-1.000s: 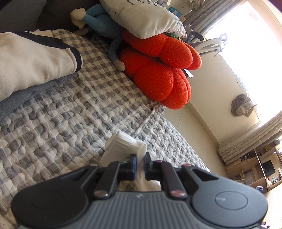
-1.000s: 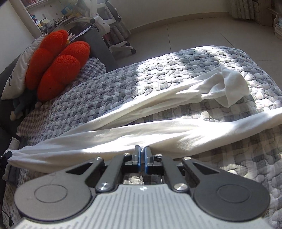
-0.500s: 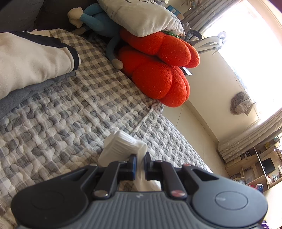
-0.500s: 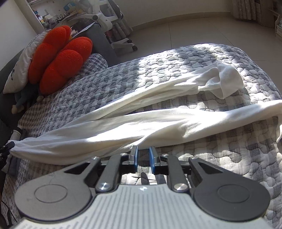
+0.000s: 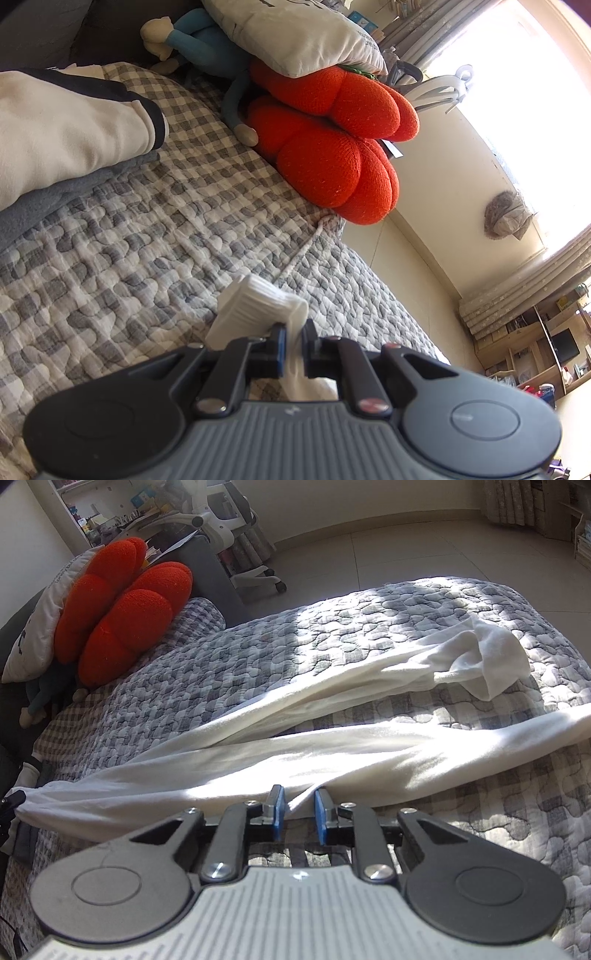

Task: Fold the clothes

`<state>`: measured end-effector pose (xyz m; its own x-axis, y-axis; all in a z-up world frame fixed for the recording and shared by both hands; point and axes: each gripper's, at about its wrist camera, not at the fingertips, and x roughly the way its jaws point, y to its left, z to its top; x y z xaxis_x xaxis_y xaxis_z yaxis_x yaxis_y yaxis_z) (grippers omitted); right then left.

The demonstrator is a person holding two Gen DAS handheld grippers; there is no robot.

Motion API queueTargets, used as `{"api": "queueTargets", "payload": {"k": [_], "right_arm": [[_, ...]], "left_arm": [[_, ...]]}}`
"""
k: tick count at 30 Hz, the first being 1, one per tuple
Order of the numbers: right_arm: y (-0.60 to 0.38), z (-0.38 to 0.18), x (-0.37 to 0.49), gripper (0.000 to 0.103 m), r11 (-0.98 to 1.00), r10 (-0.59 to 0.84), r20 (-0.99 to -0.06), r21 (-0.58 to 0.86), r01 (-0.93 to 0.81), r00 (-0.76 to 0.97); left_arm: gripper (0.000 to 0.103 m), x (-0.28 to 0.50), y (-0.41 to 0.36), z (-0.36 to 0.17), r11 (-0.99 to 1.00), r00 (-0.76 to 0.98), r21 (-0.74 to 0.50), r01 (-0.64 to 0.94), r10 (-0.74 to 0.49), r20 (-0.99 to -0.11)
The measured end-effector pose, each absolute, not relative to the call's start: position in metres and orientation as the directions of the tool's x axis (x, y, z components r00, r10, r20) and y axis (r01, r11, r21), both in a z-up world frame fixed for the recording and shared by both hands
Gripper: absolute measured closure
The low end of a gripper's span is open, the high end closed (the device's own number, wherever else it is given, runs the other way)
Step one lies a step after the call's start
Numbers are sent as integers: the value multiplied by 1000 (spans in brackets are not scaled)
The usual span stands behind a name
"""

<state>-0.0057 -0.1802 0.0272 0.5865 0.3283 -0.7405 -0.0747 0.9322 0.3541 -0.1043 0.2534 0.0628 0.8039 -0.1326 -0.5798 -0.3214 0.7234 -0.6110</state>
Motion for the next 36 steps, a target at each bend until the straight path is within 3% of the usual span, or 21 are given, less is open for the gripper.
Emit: {"api": "queueTargets", "payload": {"k": [1,3,13,20,25,27,30,36], "right_arm": [[-179,27,-6,98,935,322,-743,346,-75,587],[-177,30,-8,100,941,308,-739,329,-79,599],[-200,68,-44,101,888,394,-623,447,-106,676],[-235,89,-84,102,829,437,-537,552,-91,722],[-251,86,-83,102,843,402,-553,535,-59,730],[-242,81,-81,102,847,438,-569,521,-107,696],[-224,74,-79,90,850,483,-602,498,-174,636],[-187,54,-75,88,868,495,-705,427,-254,509]], "left_arm": [[94,-104,254,62,722,803,-611,-323,-132,-581],[94,-104,255,62,720,802,-612,-326,-133,-582],[93,-104,265,58,693,790,-627,-354,-137,-597],[88,-98,267,49,711,735,-584,-392,-139,-663],[76,-95,265,47,735,716,-552,-393,-133,-685],[75,-95,264,47,743,714,-543,-391,-127,-688],[75,-95,263,47,742,716,-542,-394,-122,-687],[77,-98,265,51,742,740,-549,-386,-107,-664]]}}
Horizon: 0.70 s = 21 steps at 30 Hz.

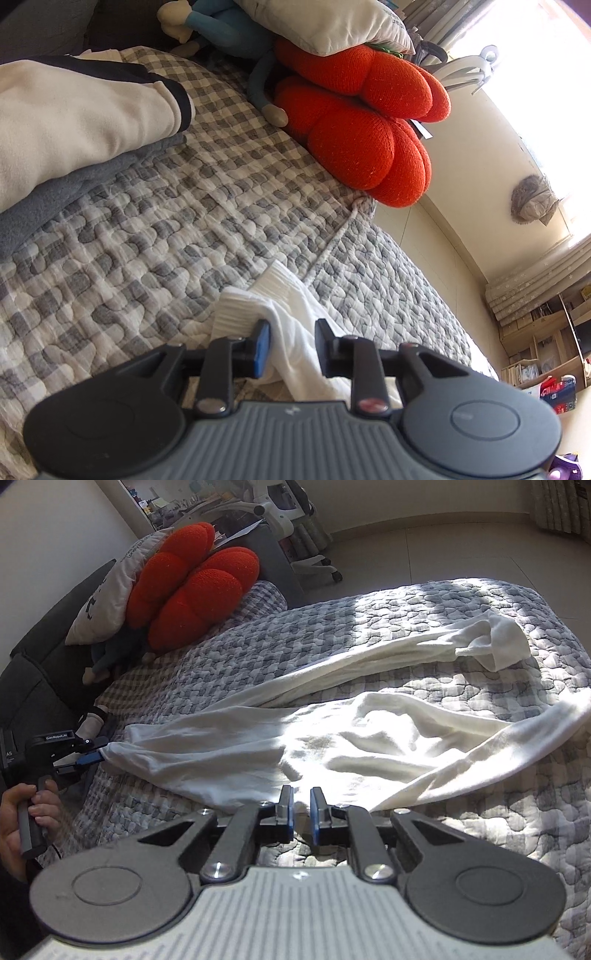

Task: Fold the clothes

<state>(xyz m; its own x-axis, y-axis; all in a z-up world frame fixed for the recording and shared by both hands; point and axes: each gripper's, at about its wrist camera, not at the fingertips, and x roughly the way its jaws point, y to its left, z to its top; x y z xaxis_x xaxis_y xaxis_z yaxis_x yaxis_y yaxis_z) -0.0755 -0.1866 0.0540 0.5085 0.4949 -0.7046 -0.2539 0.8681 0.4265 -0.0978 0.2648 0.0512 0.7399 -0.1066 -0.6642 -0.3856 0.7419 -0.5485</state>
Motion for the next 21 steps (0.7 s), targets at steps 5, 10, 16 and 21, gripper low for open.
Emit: {"api": "queueTargets", "payload": {"k": [5,10,16,21], "right_arm": [[-169,38,-73,87,864,502,-755,416,-285,422],[-157,28,-65,50,876,480,-775,395,-278,411],[-153,25,-50,58,887,462,-753,404,-224,469],[-154,35,-49,96,901,430,-723,378,-210,541]], "left_arm": [[77,-98,265,53,747,746,-545,-382,-99,-658],[77,-98,264,53,750,744,-541,-381,-98,-660],[77,-98,264,53,751,744,-540,-380,-98,-661],[77,-98,265,53,750,746,-544,-377,-103,-658]]}}
